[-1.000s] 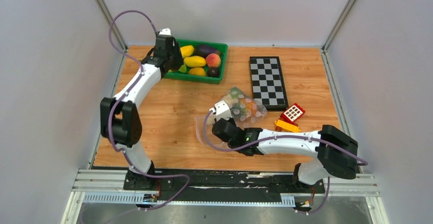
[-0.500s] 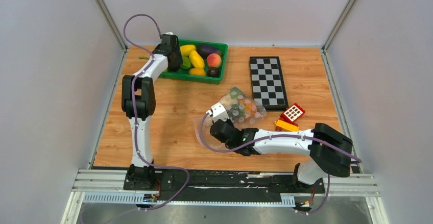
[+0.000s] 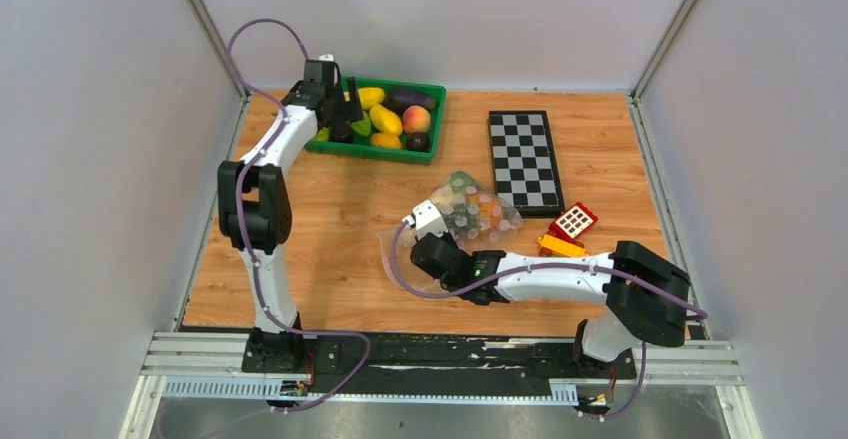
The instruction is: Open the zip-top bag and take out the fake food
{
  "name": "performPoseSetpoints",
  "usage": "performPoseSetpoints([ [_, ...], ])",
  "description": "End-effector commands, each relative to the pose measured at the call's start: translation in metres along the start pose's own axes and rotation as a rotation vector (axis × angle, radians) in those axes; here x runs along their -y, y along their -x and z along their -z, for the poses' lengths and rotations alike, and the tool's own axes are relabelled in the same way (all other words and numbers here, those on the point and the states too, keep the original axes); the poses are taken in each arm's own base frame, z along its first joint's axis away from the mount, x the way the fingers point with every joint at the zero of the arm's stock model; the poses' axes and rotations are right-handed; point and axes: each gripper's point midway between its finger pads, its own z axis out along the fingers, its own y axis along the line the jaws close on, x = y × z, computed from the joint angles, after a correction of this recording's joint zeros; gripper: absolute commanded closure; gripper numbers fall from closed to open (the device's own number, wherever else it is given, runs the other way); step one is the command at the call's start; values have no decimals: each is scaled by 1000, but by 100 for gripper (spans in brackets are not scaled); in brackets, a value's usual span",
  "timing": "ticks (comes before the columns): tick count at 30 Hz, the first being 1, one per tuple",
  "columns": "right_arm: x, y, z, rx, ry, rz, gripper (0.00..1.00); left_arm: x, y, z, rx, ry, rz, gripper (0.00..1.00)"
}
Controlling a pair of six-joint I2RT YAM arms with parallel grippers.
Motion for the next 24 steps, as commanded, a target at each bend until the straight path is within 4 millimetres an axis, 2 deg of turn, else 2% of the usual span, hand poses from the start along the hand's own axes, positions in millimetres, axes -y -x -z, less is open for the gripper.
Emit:
performPoseSetpoints([
  [1,0,30,6,61,1,-23,100,29,44,87,136,-155,59,6],
  [4,3,37,8,75,-9,-25,100,42,29,123,140,-220,73,6],
  [5,3,38,9,80,-10,-26,100,43,13,129,119,-227,77,6],
  [10,7,50,15,107,-15,-31,100,58,-40,179,109,-317,83,6],
  [12,9,55,18,118,-20,-25,100,63,-58,205,131,-375,90,6],
  [17,16,67,25,141,-40,-14,100,68,-114,242,98,-464,107,7],
  [22,18,75,30,156,-45,-31,100,84,-169,267,36,-595,174,10],
  [24,19,77,31,156,-51,-32,100,90,-184,274,18,-632,186,13],
])
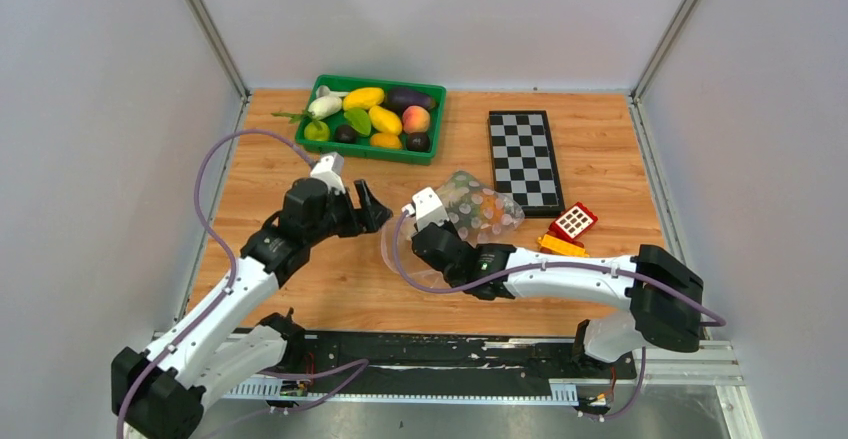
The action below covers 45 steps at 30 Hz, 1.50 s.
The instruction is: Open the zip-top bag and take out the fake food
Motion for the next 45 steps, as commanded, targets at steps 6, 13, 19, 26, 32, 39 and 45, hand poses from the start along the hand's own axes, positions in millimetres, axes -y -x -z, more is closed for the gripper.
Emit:
performPoseSetpoints([
  [6,13,38,14,71,-44,-42,100,47,-41,13,-17,-217,125,23],
  [13,12,45,16,76,-42,-66,100,73,-57,-8,-52,-312,155,32],
  [19,10,44,12,62,-54,-73,100,84,-75,-33,-81,-304,142,36],
  [26,-1,45,8,56,-23,-107,100,67,-106,-68,-112,-261,183,34],
  [32,-14,41,3,32,16,-128,100,66,-113,-92,-101,-266,187,27],
  [39,-25,37,0,8,52,-138,100,77,-120,-110,-102,-312,195,16],
  [45,-34,32,-2,-11,86,-151,100,75,-123,-125,-57,-313,217,14],
])
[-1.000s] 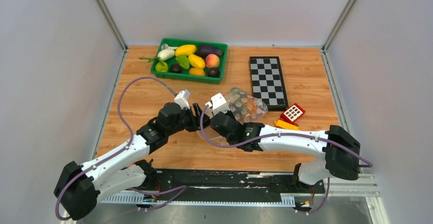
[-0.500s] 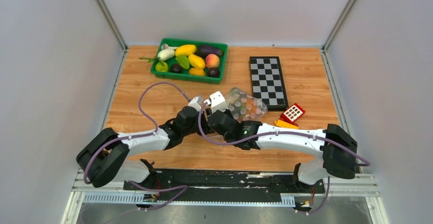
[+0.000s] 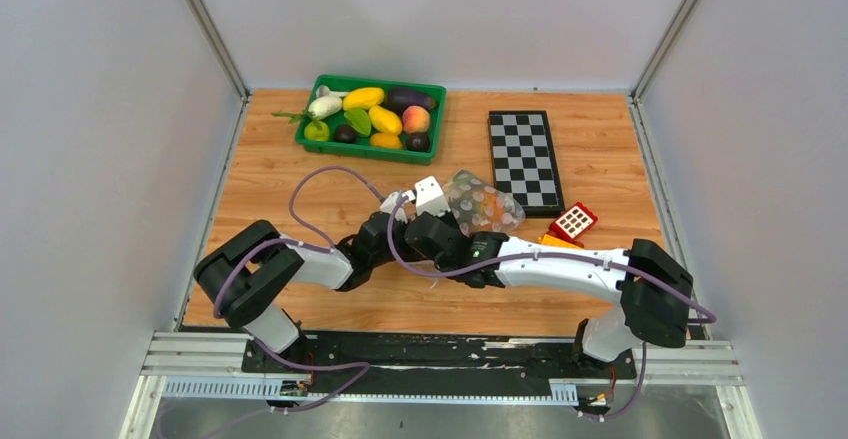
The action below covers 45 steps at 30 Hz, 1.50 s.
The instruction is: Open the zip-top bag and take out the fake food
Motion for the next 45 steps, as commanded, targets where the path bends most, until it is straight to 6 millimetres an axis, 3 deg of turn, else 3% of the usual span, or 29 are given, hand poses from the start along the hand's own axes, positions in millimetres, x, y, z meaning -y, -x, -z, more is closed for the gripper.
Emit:
performPoseSetpoints([
  [1,-46,23,9,32,172,-113,100,29,27,-13,139,-109,3,14],
  [6,-49,18,9,17,184,-120,100,46,34,-10,213,-220,13,13],
  [15,-49,12,8,6,183,-120,100,41,45,-17,291,-189,8,17],
  [21,-39,10,8,11,140,-105,100,35,45,-20,308,-182,18,55],
  [24,-27,7,8,20,90,-89,100,35,40,-15,284,-185,5,66],
  [32,7,9,9,48,-63,-44,100,21,27,22,191,-65,-80,73],
  [42,27,2,11,64,-130,-46,100,-23,18,84,66,244,-227,78],
  [45,30,-3,9,57,-135,-41,100,-11,21,104,37,241,-262,78],
])
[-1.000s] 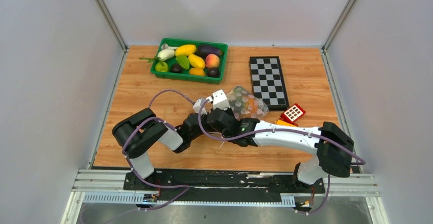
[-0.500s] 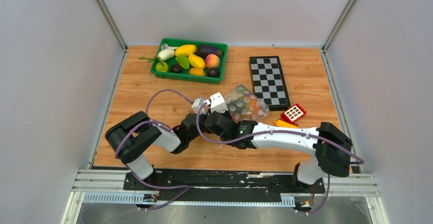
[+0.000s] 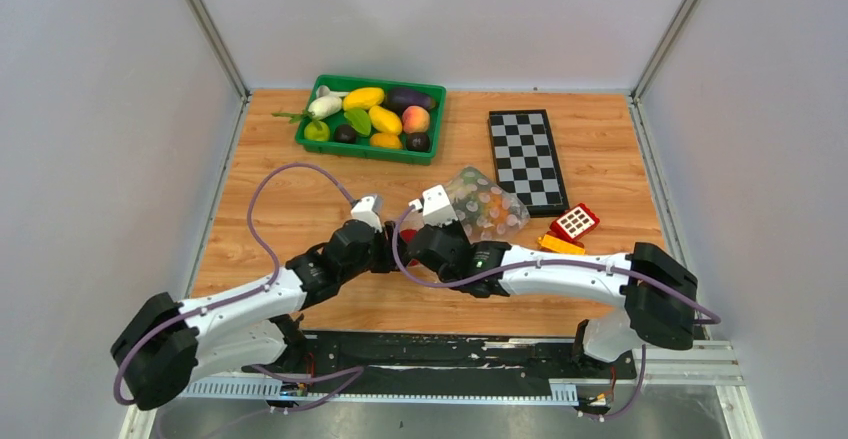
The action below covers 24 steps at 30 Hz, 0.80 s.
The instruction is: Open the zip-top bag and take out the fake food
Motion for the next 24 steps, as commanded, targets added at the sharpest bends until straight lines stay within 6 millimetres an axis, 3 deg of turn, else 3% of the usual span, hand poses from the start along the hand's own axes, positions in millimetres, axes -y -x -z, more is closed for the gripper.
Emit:
performPoseSetpoints([
  [1,14,7,1,34,-39,-38,100,-6,6,33,-68,81,-104,79],
  [6,12,-8,-5,7,-41,-26,100,32,75,69,14,61,-191,89],
  [12,7,-14,-7,-1,-18,-30,100,40,162,80,142,150,-239,90],
  [17,1,-16,-8,-4,16,-28,100,34,225,62,243,211,-241,89],
  [20,-6,-16,-9,-6,47,-23,100,13,266,38,292,285,-222,88],
  [24,-13,-11,-7,3,85,-25,100,-28,309,4,345,394,-186,88],
])
